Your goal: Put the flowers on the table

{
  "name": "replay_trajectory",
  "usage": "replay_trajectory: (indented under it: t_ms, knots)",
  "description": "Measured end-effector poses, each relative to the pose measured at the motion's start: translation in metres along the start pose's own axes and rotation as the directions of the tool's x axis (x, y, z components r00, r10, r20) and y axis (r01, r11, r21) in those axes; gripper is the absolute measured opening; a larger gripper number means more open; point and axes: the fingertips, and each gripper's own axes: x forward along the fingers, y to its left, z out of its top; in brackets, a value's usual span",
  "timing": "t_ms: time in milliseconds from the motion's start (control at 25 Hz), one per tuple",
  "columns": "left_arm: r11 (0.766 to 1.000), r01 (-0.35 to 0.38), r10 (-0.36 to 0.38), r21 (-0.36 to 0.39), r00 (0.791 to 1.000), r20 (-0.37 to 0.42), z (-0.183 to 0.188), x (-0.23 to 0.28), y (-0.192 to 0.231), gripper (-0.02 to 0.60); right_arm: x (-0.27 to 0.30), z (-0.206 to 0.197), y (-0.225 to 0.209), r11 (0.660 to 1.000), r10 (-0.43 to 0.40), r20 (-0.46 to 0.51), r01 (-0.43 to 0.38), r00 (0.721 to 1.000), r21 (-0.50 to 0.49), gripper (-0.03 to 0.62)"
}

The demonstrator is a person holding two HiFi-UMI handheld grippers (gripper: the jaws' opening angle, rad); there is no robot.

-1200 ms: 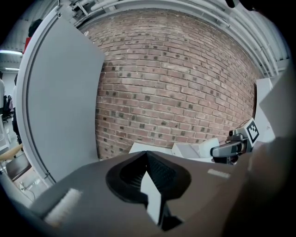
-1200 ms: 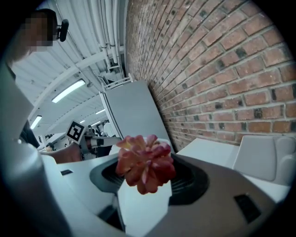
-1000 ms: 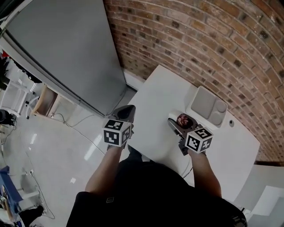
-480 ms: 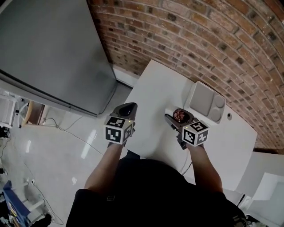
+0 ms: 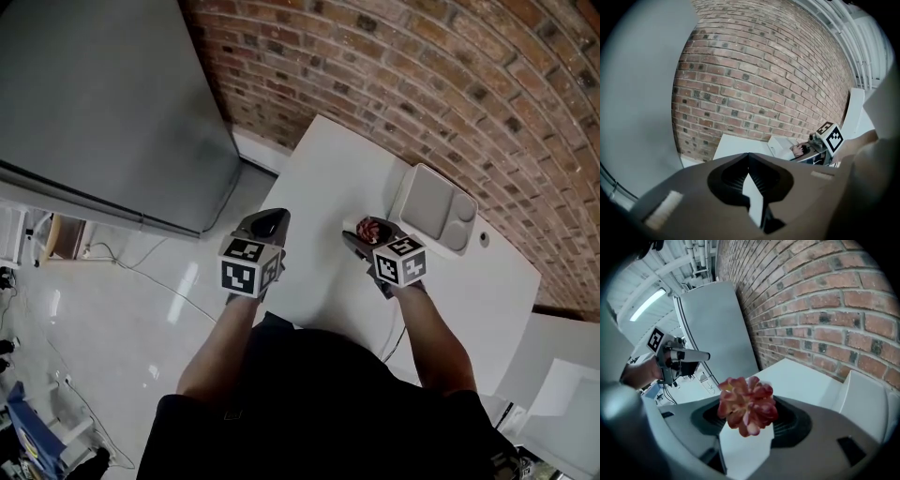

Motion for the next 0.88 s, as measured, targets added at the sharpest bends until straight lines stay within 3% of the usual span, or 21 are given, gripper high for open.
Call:
replay_trajectory:
  t_ms: [280,520,880]
  knots:
    - [1.000,-0.005,0.005,-0.018,1.000,0.000,-0.007,0.000,0.003,0.011,0.028,-0.020,-0.005,0.992,-0.012,-0.152,-0.008,0.988,-0.127,0.250]
    - [0.999,-0.013,0.012,-0.032,1.000,-0.006,-0.014,-0.005,0.004,0.011,0.047,-0.042,-0.005,0.964,-0.034,-0.289,-0.045,0.957,-0.263,0.250]
    - [0.998,-0.035,0.034,-0.051,0.999,-0.008,-0.023,-0.014,0.010,0.011,0.063,-0.071,-0.010,0.933,-0.076,-0.394,-0.073,0.916,-0.351,0.250]
